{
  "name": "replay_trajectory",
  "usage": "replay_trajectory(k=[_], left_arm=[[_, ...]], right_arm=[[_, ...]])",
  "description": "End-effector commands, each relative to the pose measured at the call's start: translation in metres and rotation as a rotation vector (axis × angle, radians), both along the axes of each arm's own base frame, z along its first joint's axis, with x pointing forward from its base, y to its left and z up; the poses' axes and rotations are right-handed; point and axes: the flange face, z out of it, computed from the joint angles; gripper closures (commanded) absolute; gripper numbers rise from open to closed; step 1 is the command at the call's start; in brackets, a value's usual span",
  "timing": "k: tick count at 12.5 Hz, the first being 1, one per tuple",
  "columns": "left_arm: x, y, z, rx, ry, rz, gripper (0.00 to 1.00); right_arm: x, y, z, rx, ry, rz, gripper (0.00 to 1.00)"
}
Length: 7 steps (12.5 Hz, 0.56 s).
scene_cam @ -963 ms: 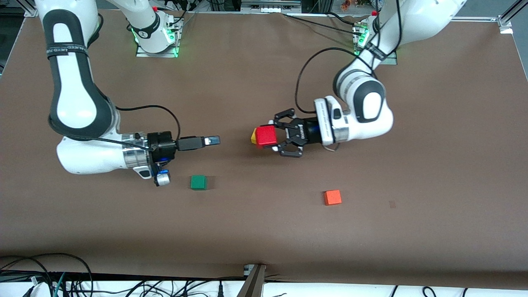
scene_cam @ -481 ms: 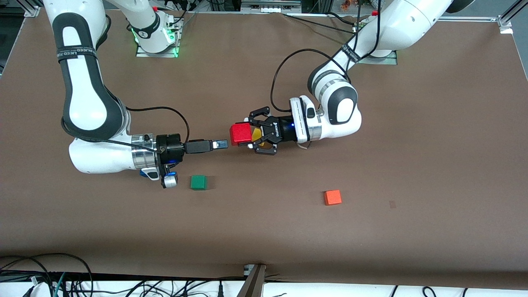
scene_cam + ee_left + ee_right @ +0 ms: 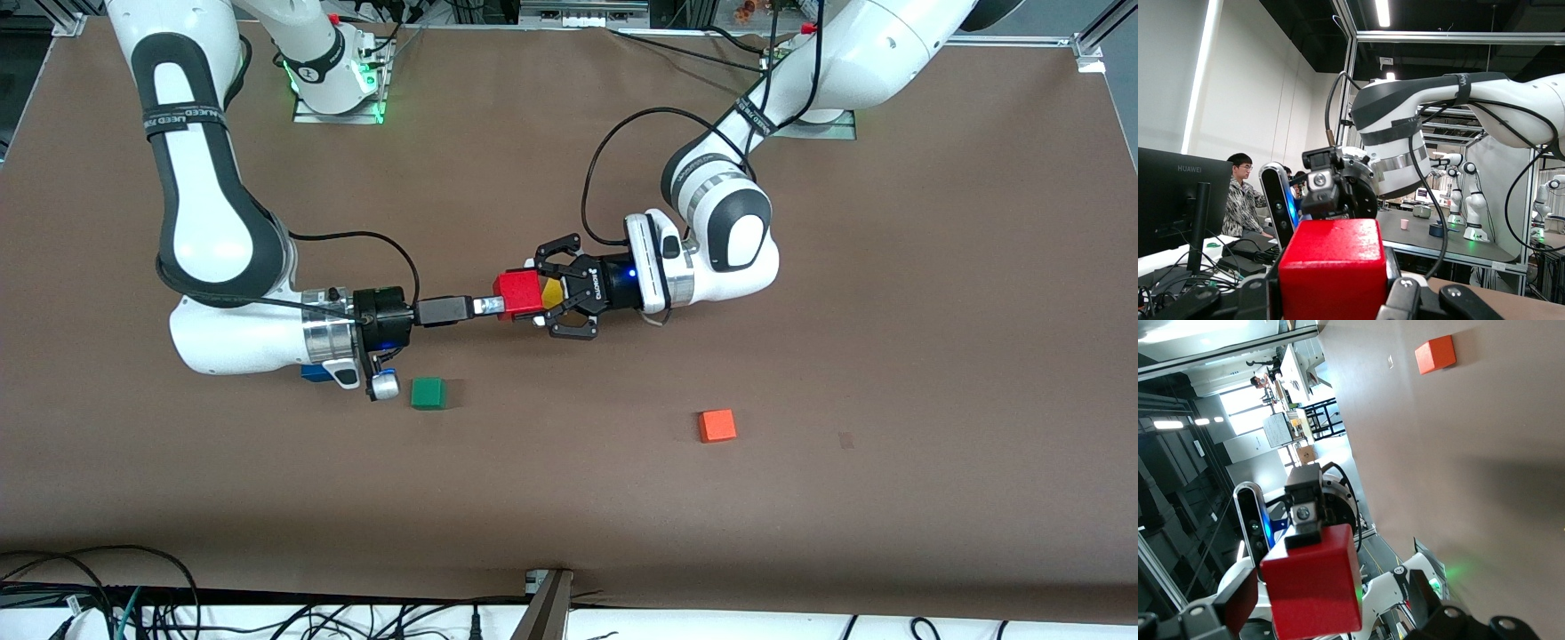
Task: Pass red block to right arm, stack on blue
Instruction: 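Close the right gripper on the red cube held by the left gripper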
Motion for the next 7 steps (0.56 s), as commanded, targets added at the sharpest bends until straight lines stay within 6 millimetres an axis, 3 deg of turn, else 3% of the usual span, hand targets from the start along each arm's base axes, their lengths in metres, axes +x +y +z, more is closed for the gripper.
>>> replay_trajectory(k=[1, 5, 6, 7], left_arm=[[0.011, -0.015, 0.000, -0.029, 0.014, 0.039, 0.93], [0.009, -0.018, 0.001, -0.044, 0.031, 0.049, 0.93], [0.009, -0.018, 0.002, -0.045, 0.031, 0.049, 0.93], [0.010, -0.017, 0.002, -0.045, 0.032, 0.050, 0.93]], right_arm=[[-0.002, 0.004, 0.004, -0.041, -0.042, 0.029, 0.00], [-0.001, 0.005, 0.014, -0.036, -0.060, 0.031, 0.03], [-0.001, 0.005, 0.014, -0.035, -0.063, 0.032, 0.19], [-0.001, 0.005, 0.014, -0.031, -0.078, 0.037, 0.51]])
